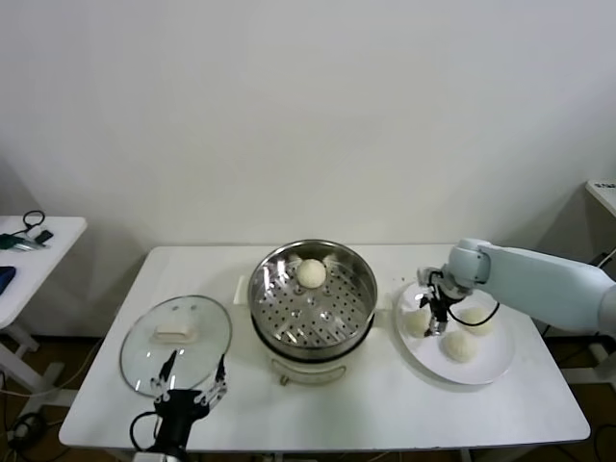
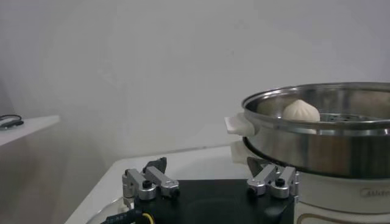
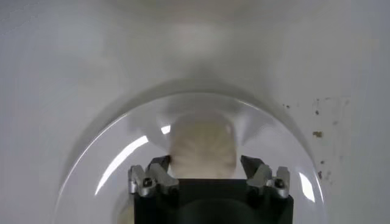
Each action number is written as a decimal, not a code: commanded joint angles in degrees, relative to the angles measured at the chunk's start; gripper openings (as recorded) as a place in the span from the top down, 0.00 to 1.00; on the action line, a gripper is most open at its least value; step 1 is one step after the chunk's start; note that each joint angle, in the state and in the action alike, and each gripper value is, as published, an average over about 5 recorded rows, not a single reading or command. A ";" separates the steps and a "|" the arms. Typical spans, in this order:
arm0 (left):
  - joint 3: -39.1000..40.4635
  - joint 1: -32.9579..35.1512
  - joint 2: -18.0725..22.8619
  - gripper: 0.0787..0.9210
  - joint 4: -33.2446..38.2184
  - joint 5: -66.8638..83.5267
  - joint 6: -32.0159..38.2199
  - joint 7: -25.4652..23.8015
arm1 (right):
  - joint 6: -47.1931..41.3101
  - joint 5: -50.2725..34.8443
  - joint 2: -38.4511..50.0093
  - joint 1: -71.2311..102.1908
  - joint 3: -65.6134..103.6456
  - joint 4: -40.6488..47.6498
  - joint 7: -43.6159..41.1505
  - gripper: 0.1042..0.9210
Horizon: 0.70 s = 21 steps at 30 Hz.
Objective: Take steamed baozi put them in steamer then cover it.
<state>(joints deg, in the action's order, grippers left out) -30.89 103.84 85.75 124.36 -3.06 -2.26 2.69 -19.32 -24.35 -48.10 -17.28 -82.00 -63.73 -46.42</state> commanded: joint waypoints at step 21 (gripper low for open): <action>0.28 0.43 -0.63 0.12 1.01 -0.15 -0.08 0.00 | -1.69 -29.60 -5.85 -51.41 -18.94 -20.43 -7.76 0.40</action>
<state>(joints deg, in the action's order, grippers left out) -30.63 104.22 85.16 125.29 -3.26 -2.30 2.72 -19.13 -41.71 -50.56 -50.26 -95.49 -76.53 -52.33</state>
